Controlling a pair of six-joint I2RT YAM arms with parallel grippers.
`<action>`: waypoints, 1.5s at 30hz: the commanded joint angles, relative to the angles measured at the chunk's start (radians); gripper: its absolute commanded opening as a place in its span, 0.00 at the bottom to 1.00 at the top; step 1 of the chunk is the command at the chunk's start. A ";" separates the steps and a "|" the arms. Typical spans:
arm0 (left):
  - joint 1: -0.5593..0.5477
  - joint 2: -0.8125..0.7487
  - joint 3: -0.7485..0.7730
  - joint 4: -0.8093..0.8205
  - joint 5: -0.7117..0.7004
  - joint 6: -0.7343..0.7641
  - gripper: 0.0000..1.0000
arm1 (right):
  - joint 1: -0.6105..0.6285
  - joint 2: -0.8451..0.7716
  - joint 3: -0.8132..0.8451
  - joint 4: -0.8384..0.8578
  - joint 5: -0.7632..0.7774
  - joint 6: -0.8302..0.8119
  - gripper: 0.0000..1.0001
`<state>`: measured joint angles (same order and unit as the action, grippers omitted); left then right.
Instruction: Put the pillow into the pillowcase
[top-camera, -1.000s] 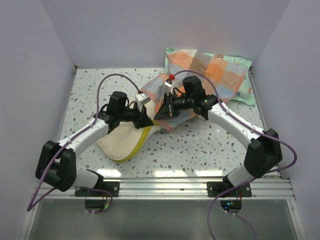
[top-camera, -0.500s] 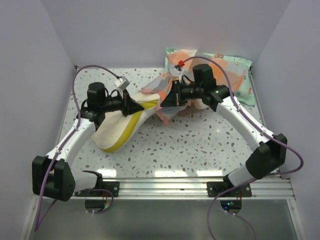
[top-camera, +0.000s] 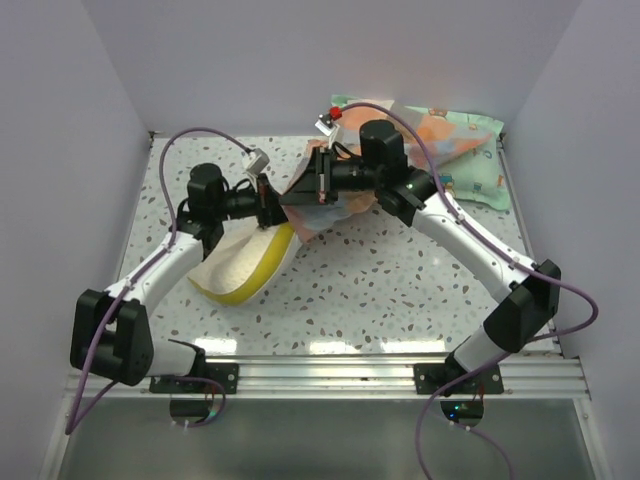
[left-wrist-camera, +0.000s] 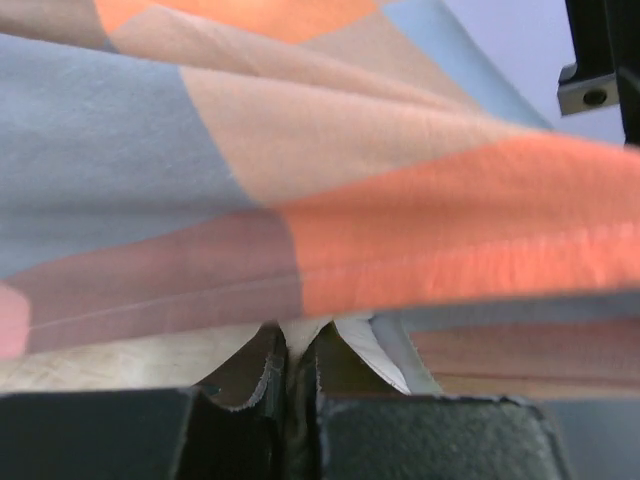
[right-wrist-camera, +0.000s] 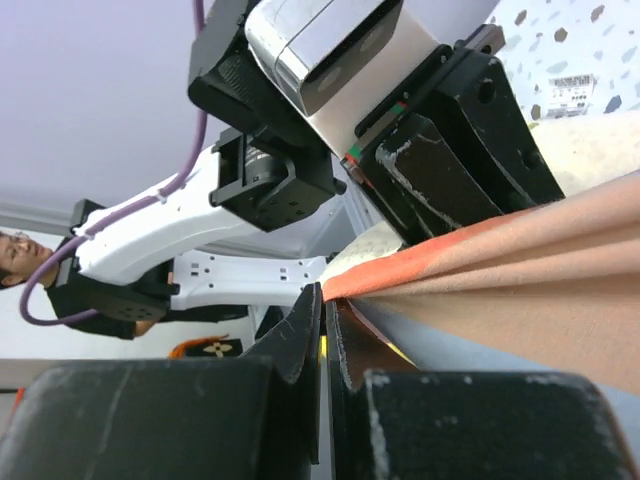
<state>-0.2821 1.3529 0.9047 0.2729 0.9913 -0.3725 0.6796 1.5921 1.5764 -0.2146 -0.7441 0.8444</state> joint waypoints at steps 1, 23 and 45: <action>0.038 -0.055 -0.004 0.031 -0.016 0.125 0.00 | 0.006 -0.095 -0.011 0.089 -0.083 0.070 0.00; 0.039 -0.052 0.176 -0.734 -0.008 0.794 0.74 | -0.353 0.304 0.532 -0.721 0.297 -0.839 0.87; 0.451 0.109 0.026 -0.537 -0.309 0.633 0.94 | 0.024 0.954 0.927 -0.186 0.772 -0.936 0.82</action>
<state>0.1581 1.4399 0.9463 -0.3473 0.7063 0.2710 0.7162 2.5027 2.4363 -0.5148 -0.0185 -0.1070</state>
